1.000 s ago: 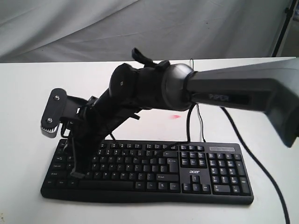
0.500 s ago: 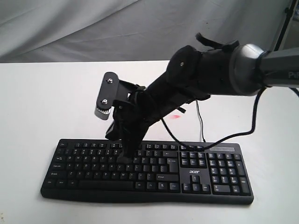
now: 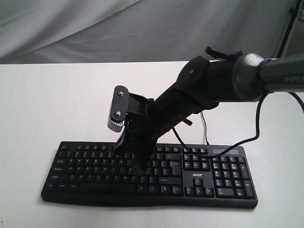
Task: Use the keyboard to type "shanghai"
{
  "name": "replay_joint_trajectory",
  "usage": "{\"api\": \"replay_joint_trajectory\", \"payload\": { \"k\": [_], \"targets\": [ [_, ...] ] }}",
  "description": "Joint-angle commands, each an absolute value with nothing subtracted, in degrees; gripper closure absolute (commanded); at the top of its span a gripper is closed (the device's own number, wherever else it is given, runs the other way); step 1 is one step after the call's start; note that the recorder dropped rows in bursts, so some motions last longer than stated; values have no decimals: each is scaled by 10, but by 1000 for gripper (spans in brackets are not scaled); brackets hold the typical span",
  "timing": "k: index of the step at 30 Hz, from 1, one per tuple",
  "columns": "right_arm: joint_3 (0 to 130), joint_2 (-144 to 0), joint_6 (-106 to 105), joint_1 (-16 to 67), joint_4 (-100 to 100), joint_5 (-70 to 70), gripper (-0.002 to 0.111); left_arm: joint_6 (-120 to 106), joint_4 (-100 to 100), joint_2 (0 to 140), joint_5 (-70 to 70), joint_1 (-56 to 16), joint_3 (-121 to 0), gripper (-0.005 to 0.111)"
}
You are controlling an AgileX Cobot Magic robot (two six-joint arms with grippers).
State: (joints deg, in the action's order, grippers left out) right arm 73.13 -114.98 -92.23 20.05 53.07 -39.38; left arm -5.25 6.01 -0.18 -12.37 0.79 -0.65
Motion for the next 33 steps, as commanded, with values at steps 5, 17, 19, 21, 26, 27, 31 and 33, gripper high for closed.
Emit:
{"api": "replay_joint_trajectory", "payload": {
  "k": [5,17,19,21,26,27,31,33],
  "targets": [
    [730,-1169,-911,198,494,-375,108,-52,62,0,-122,6,-6,106],
    [731,-1184,-899,198,472,-370,108,-52,62,0,-122,6,-6,106],
    [731,-1184,-901,198,472,-371,108,-52,62,0,-122,6,-6,106],
    [731,-1184,-901,198,472,-371,108,-52,62,0,-122,6,-6,106],
    [731,-1184,-901,198,472,-369,108,-52,62,0,-122,6,-6,106],
    [731,-1184,-901,198,472,-369,108,-52,62,0,-122,6,-6,106],
    [731,-1184,-901,198,472,-369,108,-52,62,0,-122,6,-6,106],
    [731,-1184,-901,198,472,-369,108,-52,62,0,-122,6,-6,106]
  ]
}}
